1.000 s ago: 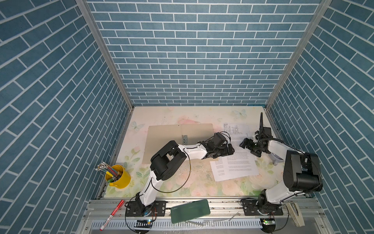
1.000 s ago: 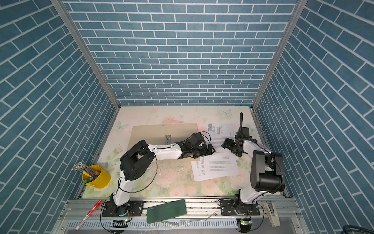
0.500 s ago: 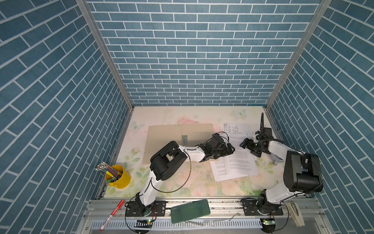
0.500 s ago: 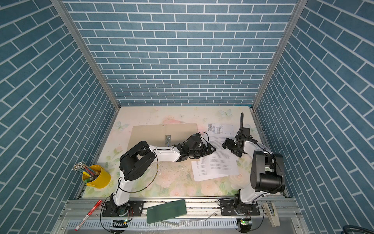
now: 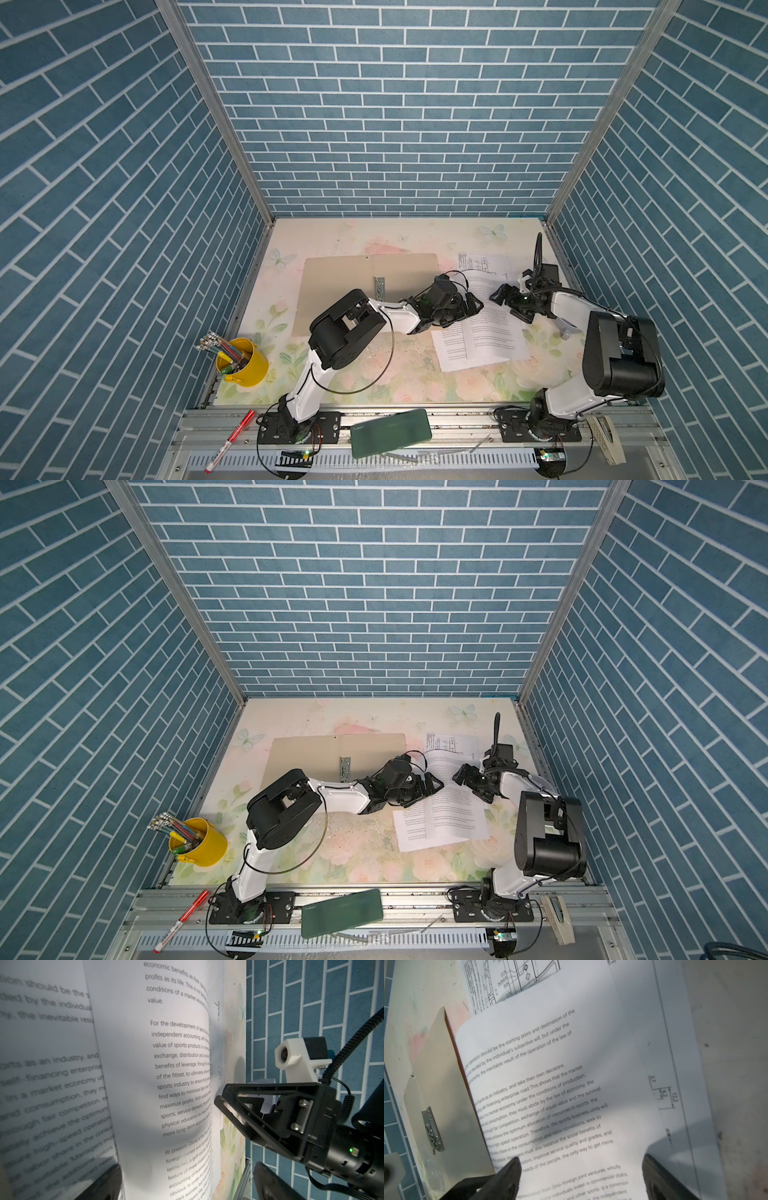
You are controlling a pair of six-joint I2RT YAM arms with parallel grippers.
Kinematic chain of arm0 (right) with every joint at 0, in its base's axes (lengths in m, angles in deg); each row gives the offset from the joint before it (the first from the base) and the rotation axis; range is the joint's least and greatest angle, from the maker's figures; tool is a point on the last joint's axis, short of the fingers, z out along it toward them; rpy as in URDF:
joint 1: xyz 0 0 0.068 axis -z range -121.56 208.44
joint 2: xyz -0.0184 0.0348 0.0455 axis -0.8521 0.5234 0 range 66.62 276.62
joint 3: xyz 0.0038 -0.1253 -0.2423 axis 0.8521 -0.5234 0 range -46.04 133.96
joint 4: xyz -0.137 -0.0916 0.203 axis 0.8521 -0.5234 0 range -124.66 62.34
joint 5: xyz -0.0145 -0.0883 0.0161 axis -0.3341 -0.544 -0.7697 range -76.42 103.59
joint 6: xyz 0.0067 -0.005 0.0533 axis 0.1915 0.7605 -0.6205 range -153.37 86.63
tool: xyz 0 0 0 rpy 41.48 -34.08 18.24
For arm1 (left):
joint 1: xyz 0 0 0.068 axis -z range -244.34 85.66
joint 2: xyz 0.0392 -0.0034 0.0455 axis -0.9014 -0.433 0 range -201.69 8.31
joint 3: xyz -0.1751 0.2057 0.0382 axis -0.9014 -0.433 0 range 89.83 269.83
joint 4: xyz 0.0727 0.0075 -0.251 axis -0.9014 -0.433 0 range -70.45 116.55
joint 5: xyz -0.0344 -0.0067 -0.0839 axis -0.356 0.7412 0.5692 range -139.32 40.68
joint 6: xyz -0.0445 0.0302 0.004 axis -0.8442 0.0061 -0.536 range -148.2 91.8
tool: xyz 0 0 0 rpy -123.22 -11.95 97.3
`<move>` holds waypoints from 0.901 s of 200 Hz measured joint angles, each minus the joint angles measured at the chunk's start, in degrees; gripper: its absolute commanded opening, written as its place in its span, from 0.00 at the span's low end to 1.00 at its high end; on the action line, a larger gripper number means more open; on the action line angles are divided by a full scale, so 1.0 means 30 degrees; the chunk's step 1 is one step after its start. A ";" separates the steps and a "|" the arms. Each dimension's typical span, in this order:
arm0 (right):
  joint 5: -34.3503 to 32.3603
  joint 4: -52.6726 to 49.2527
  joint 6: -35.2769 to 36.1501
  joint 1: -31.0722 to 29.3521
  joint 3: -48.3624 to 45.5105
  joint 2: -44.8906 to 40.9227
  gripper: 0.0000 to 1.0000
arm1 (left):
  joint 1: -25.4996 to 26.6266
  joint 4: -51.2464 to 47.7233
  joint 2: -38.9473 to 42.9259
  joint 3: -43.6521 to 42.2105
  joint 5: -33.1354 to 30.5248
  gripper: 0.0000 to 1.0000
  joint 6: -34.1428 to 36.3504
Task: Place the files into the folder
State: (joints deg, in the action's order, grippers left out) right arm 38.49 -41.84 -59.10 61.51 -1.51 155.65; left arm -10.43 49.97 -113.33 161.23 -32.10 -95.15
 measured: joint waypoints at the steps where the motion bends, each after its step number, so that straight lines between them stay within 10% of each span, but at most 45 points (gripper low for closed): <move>1: 0.0015 0.0007 0.0000 0.0000 -0.0007 0.0000 0.90 | 0.0000 0.0007 0.0000 0.0000 0.0007 1.00 -0.0007; 180: 0.2667 0.2601 -0.2863 -0.0117 -0.1144 0.0080 0.85 | 0.0007 -0.1013 -0.1290 0.2113 0.1188 0.94 0.0474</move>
State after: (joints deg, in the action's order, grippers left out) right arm 46.49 -34.03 -67.69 61.16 -4.94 155.90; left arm -10.41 46.93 -117.20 167.57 -28.54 -93.73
